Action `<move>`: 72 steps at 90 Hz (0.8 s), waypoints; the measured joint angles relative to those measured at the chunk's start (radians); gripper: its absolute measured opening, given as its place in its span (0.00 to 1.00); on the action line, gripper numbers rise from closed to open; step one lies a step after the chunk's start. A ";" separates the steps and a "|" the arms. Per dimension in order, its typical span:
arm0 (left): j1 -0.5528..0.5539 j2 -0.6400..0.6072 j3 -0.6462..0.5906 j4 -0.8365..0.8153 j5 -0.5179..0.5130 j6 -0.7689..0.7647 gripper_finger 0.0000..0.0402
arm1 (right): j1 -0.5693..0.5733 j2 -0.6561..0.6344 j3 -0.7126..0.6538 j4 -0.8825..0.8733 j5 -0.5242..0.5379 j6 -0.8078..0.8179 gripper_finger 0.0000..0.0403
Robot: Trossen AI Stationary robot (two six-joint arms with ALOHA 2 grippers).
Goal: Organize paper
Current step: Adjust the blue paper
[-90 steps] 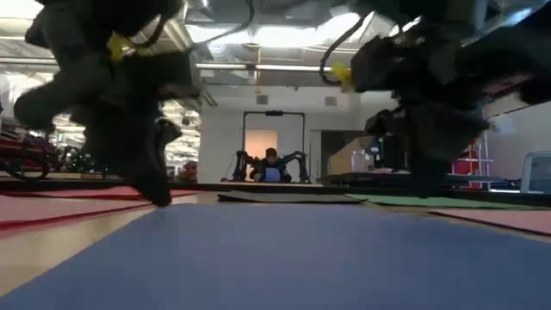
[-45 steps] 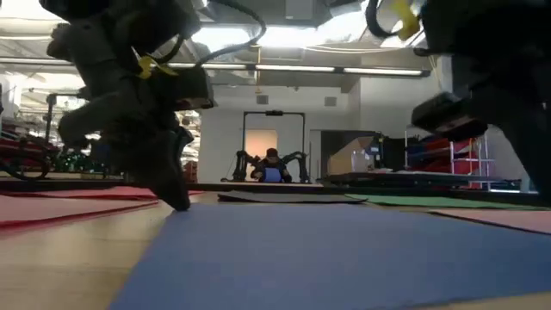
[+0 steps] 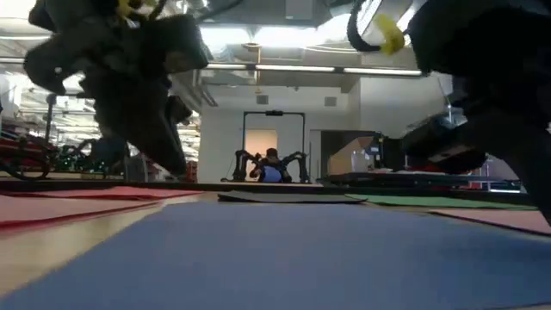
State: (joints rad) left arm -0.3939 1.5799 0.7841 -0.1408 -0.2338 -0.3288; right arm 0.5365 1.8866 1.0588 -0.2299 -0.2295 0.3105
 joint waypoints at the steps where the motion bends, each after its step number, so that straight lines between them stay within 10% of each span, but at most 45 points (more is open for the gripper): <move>1: -0.002 0.000 0.001 0.000 0.000 -0.001 0.00 | 0.000 0.000 0.000 0.008 0.000 0.000 0.00; 33: 0.001 0.002 0.006 -0.087 -0.092 -0.043 0.00 | -0.061 -0.081 0.000 -0.103 0.209 -0.022 0.00; 72: -0.004 0.002 0.006 -0.026 -0.093 -0.056 0.00 | -0.416 -0.111 0.000 -0.180 0.351 -0.258 0.00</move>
State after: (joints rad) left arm -0.3982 1.5822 0.7902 -0.1663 -0.3269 -0.3851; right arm 0.1209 1.7756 1.0592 -0.4099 0.1219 0.0522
